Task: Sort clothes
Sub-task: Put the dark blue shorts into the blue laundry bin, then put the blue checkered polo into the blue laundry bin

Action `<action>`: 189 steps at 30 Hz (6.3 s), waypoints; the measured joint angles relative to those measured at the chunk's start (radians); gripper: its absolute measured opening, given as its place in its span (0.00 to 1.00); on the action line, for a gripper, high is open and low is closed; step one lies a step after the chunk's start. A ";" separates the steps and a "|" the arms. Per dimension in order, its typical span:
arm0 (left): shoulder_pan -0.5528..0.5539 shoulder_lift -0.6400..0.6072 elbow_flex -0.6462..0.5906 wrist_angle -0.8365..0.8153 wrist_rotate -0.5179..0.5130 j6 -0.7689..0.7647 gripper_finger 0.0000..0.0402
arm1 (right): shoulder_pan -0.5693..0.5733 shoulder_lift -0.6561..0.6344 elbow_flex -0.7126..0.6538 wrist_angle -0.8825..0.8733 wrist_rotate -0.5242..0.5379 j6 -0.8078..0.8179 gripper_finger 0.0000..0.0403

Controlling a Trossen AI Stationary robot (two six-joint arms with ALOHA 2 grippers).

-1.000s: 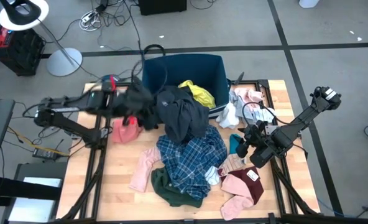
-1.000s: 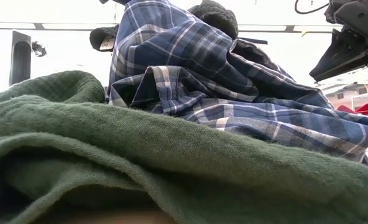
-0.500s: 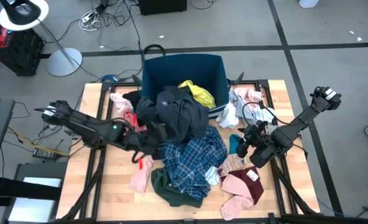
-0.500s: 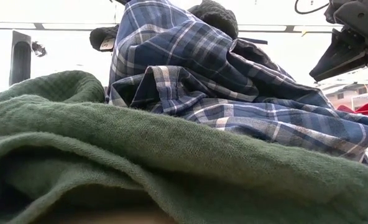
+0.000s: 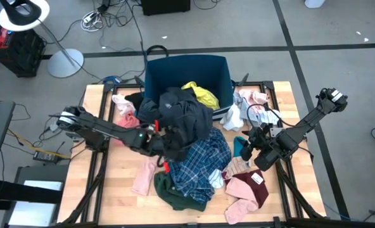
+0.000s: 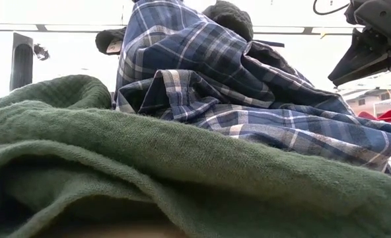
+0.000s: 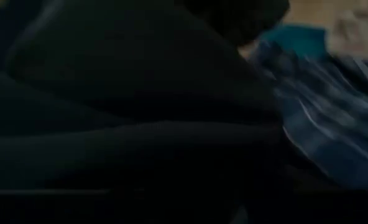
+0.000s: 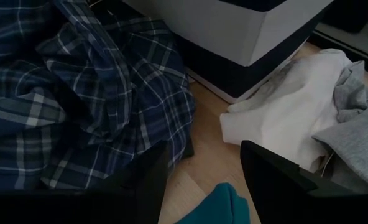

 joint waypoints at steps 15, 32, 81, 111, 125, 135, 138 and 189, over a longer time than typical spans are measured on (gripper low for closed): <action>0.110 0.005 0.001 0.713 -0.332 0.678 0.42 | 0.000 0.000 0.000 0.000 0.005 -0.003 0.50; 0.479 0.005 0.143 0.575 -0.207 0.638 0.42 | 0.000 0.000 0.000 -0.001 0.006 -0.010 0.50; 0.355 -0.181 0.446 -1.051 0.212 -0.278 0.42 | -0.001 0.000 0.000 0.000 0.011 -0.003 0.50; 0.411 -0.178 0.450 -0.752 0.288 -0.102 0.00 | -0.001 0.000 0.000 0.003 0.011 -0.002 0.50; 0.596 -0.015 0.447 -0.345 0.333 0.090 0.05 | -0.001 0.000 0.000 0.003 0.012 -0.002 0.50; 0.657 0.027 0.447 -0.373 0.351 0.121 0.34 | -0.001 0.000 0.000 0.002 0.011 -0.003 0.50; 0.651 0.020 0.447 -0.405 0.361 0.119 0.40 | -0.001 0.000 0.000 0.002 0.011 -0.007 0.50; -0.196 -0.781 -0.587 0.005 0.184 -0.363 0.40 | -0.335 0.374 0.290 0.807 -0.509 -1.169 0.50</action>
